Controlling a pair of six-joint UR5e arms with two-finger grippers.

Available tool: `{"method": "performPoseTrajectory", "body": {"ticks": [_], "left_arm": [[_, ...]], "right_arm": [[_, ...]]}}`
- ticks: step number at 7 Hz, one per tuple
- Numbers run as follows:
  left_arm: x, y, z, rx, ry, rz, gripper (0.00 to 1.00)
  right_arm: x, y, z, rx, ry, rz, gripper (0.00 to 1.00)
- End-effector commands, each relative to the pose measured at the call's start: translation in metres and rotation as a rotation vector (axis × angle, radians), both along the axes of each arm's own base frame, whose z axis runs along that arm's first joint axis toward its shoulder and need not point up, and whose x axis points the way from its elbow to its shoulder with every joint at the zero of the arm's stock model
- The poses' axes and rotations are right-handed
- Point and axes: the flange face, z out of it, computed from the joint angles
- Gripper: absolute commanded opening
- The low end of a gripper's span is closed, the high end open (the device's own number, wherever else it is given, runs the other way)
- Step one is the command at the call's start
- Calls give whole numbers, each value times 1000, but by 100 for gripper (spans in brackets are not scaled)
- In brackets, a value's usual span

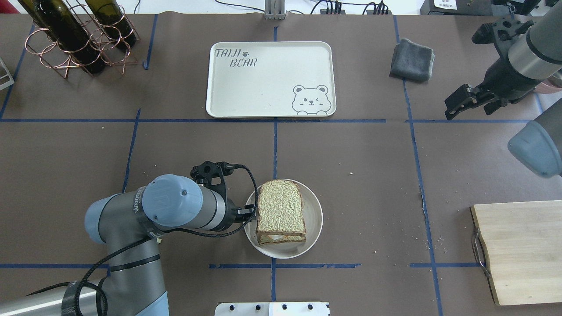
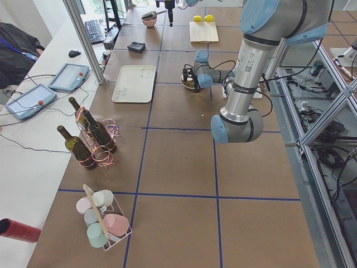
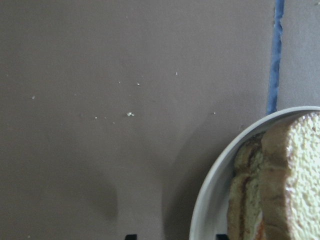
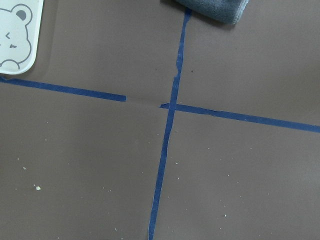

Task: Make sandwich and place on tray
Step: 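Move the left gripper to the plate rim while the right arm withdraws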

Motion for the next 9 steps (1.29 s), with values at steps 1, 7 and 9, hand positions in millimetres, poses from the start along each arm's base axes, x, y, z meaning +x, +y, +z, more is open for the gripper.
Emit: {"method": "performPoseTrajectory", "body": {"ticks": [1,7,9], "left_arm": [[4,0,1,2,9,3,30],[-8,0,-16,30,110,0,0],[-32,-20,-33,6,152,-12,0]], "right_arm": [[2,-1,0,2,0,3,100],[11,-5,-3,14,-3,22,100],[14,-5,-2,3,-3,34,100]]}}
